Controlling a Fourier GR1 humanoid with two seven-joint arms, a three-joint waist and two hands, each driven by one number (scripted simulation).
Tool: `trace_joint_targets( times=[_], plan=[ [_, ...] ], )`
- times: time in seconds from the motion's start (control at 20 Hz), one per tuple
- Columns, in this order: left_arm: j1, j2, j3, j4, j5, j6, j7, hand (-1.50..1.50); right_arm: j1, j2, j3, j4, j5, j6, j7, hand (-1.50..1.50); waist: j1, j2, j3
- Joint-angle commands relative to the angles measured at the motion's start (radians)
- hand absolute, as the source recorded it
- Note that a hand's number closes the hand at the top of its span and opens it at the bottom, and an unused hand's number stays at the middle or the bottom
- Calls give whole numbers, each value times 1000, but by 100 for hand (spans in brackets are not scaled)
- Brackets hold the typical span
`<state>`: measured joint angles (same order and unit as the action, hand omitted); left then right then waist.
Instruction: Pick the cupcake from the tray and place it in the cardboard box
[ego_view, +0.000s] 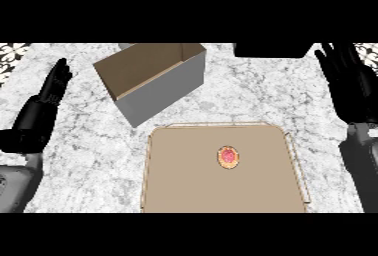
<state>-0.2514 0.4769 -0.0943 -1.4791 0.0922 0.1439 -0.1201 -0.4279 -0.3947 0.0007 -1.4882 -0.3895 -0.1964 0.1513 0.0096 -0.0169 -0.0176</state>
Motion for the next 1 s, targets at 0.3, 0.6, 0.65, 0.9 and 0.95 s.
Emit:
trace_joint_targets(
  times=[0.3, 0.6, 0.65, 0.9, 0.95],
  plan=[
    [91, 54, 25, 125, -65, 42, 90, 0, -157, -146, 308, -134, 178, 447, -117, -150, 113, -15, -10],
    [132, 57, 51, 178, -77, 79, 141, 0, 93, -120, 429, 87, 176, 687, -520, -150, 37, 41, 25],
    [97, 53, 46, 177, -86, 85, 160, 0, 72, -110, 423, 154, 177, 721, -585, -150, 40, 46, 25],
    [139, 27, 30, 194, -121, 115, 134, 0, -61, -183, 400, 354, 356, 825, -917, -150, 45, 37, 22],
    [110, 30, 32, 197, -111, 96, 155, 0, -95, -142, 436, 384, 443, 757, -936, -150, 41, 35, 22]
  ],
)
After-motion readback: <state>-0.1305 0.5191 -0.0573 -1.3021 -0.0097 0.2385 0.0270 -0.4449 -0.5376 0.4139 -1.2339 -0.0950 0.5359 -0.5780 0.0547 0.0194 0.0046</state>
